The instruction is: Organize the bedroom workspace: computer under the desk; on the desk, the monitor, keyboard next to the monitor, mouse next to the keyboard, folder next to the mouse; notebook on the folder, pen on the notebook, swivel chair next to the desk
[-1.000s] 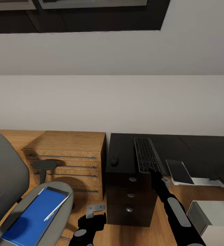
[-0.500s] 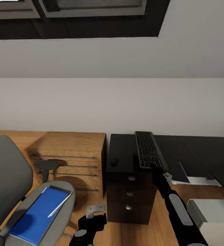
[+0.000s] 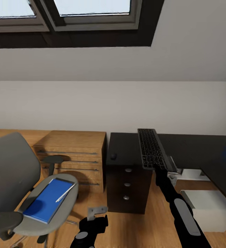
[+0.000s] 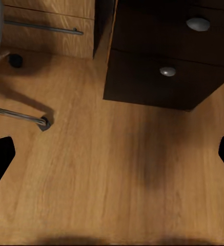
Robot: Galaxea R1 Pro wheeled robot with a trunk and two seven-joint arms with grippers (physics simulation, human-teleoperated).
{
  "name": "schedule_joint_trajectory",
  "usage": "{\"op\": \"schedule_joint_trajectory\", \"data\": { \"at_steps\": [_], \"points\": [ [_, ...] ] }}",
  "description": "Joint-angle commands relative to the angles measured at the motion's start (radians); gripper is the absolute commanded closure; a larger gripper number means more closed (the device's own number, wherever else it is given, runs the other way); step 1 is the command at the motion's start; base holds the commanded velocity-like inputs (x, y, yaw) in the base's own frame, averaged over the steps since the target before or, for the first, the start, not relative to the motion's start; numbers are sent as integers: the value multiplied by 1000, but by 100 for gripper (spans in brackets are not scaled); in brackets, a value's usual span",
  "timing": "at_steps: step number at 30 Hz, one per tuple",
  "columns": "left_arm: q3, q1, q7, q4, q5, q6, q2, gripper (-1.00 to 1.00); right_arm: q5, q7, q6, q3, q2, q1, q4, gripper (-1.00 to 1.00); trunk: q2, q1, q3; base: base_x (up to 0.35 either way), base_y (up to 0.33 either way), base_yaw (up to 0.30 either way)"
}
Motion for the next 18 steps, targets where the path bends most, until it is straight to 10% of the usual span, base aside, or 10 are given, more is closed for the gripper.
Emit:
{"op": "schedule_joint_trajectory", "data": {
  "at_steps": [1,18],
  "points": [
    [-7,-1,9,-1,8,3,0,-100,-12,7,9,-3,1,0,-1,100,7,-5,2,-281,-213,0],
    [-53,-1,13,-1,4,2,1,-100,-13,6,13,28,-1,2,6,100,126,-70,55,-256,-251,0]
  ]
}}
